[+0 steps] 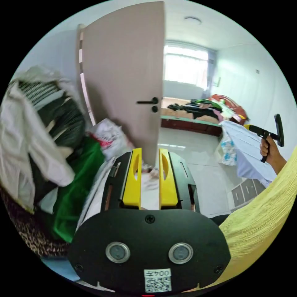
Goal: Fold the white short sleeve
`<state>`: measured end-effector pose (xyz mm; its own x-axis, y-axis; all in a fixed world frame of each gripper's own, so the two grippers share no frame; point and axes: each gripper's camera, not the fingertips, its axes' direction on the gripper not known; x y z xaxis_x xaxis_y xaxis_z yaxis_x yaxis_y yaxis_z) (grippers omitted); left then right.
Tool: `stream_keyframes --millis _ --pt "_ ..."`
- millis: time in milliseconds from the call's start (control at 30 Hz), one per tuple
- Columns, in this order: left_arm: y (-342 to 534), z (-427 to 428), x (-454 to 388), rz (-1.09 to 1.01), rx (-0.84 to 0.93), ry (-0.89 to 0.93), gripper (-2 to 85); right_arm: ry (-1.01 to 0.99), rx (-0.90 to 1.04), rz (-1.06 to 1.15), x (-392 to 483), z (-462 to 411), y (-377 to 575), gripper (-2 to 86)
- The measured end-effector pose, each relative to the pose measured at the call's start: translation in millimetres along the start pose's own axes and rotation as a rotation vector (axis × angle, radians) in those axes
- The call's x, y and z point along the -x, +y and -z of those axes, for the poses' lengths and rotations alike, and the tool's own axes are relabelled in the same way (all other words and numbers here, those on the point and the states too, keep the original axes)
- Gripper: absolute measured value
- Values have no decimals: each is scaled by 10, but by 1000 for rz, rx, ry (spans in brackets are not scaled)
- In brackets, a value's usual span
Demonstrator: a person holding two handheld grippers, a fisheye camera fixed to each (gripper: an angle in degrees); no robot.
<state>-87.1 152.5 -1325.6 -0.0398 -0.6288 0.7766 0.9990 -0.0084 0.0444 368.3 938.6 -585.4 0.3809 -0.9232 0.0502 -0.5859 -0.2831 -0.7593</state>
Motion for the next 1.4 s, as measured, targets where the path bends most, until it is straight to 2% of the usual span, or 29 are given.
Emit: stream_keyframes --millis 100,167,200,333,467,667,867,1067,1200,1400 --pt "-461 -420 -1078 -127 -37 162 71 177 -69 -154 -611 826 460 13" --pt "-749 -751 -2099 -236 -43 277 60 305 -93 -290 -1100 1394 890 0" --pt "-810 -822 -2369 -264 -49 304 56 327 -96 -325 -1224 1526 1001 -2" --pt "-1134 -1325 -4346 -449 -52 446 27 484 -101 -502 -2034 2358 1749 -6" --pt "-1214 -1962 -6382 -677 46 496 12 553 30 -652 -2896 2890 2372 -7" --pt "-1106 -2726 -8645 -929 200 532 8 596 210 -719 -3824 3138 2943 -7" --pt "-1008 -3513 -10285 -1145 330 505 7 593 354 -743 -4484 3128 3193 -8" --pt "-921 -4293 -11659 -1342 380 475 7 630 503 -722 -4929 3096 3297 -8" --pt "-877 -4713 -12263 -1427 439 496 5 639 603 -687 -5075 3055 3350 -8" --pt "-905 -4998 -12831 -1440 443 592 3 617 703 -673 -5143 3122 3551 -7"
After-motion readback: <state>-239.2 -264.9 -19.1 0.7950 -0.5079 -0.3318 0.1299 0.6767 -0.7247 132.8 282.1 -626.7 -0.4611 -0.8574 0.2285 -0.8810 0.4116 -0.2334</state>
